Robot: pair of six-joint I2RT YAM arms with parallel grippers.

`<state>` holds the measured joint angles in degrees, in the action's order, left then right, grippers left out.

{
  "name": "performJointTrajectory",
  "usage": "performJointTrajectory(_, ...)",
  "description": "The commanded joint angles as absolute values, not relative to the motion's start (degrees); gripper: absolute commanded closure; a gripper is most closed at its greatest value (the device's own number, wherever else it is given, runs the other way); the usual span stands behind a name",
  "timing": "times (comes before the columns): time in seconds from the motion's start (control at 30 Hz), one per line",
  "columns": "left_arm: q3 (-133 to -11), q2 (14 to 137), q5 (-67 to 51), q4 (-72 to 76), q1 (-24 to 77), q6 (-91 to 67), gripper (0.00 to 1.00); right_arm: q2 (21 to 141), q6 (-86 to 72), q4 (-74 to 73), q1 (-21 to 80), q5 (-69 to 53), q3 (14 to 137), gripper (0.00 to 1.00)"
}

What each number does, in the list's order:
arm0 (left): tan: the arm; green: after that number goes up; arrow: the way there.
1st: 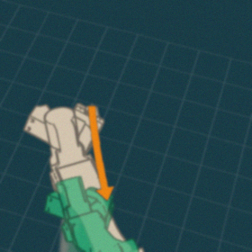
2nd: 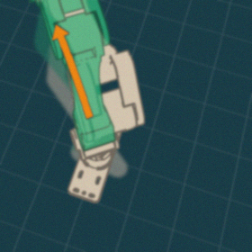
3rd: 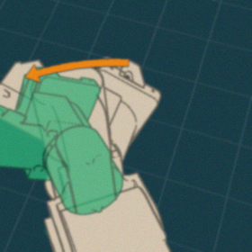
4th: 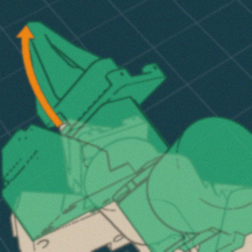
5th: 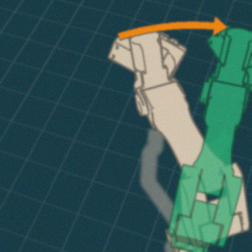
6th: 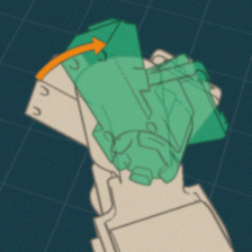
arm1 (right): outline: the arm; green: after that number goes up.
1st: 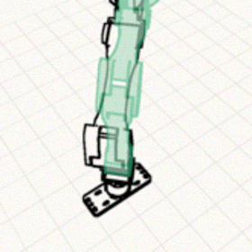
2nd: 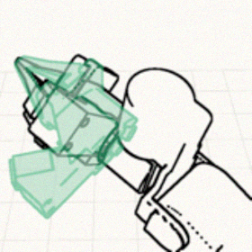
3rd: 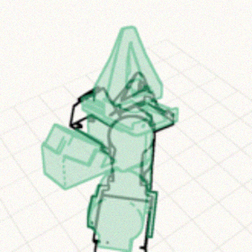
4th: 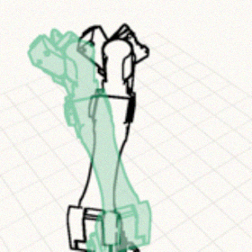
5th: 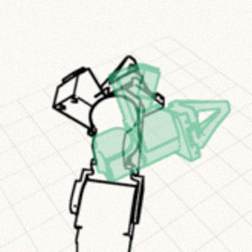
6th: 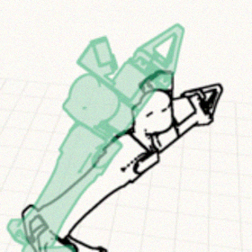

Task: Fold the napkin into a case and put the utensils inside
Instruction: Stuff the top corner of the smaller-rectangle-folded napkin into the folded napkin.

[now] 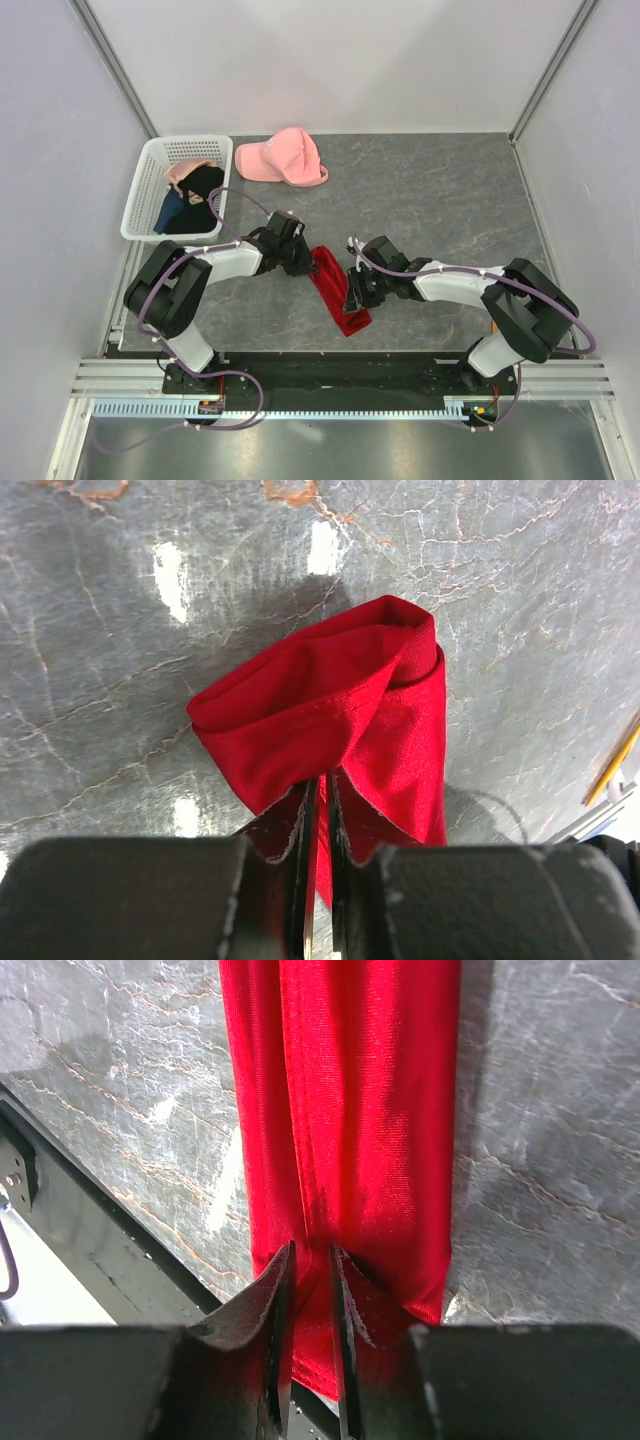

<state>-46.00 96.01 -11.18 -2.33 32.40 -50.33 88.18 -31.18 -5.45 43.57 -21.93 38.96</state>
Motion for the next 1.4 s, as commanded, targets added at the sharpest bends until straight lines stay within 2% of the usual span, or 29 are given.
performJointTrajectory(0.0,-48.07,96.25,-9.23,-4.65,32.43,-44.91,0.87,85.61,-31.47,-4.57,42.45,-22.94,38.32,0.73)
performJointTrajectory(0.1,-48.87,94.14,-8.97,-5.88,33.05,-43.33,0.87,84.47,-31.2,-5.19,42.28,-23.29,40.6,0.73)
performJointTrajectory(0.27,-51.32,87.64,-9.41,-9.31,33.22,-40.52,0.75,85.34,-30.94,-5.45,41.84,-23.29,45.43,0.68)
performJointTrajectory(0.3,-51.85,86.76,-8.71,-10.19,33.22,-40.08,0.71,86.47,-31.02,-5.36,41.49,-22.94,46.14,0.66)
performJointTrajectory(0.4,-53.96,85.08,-5.28,-14.05,33.22,-37.1,0.66,89.37,-31.55,-3.61,40.7,-23.2,49.03,0.62)
performJointTrajectory(0.57,-59.14,88.76,-2.02,-19.32,33.22,-33.4,0.65,95.78,-34.62,-0.44,38.76,-23.29,54.48,0.62)
performJointTrajectory(0.67,-60.99,91.93,-1.23,-20.65,33.4,-32.78,0.65,99.21,-36.56,3.95,37.53,-25.13,56.77,0.67)
performJointTrajectory(0.8,-62.13,94.12,-0.26,-21.18,33.92,-32.26,0.65,103.09,-38.14,6.76,36.48,-27.24,58.97,0.81)
performJointTrajectory(0.9,-63.1,95.01,1.93,-22.06,34.45,-31.91,0.65,105.11,-39.64,9.4,36.13,-28.21,59.33,0.85)
performJointTrajectory(1.13,-63.72,96.5,3.69,-22.76,35.07,-31.99,0.67,108.98,-41.66,14.23,35.42,-29.53,59.41,0.92)
performJointTrajectory(1.37,-64.51,97.29,5.18,-23.82,35.33,-31.64,0.72,111.0,-42.36,15.82,35.16,-30.23,59.76,0.93)
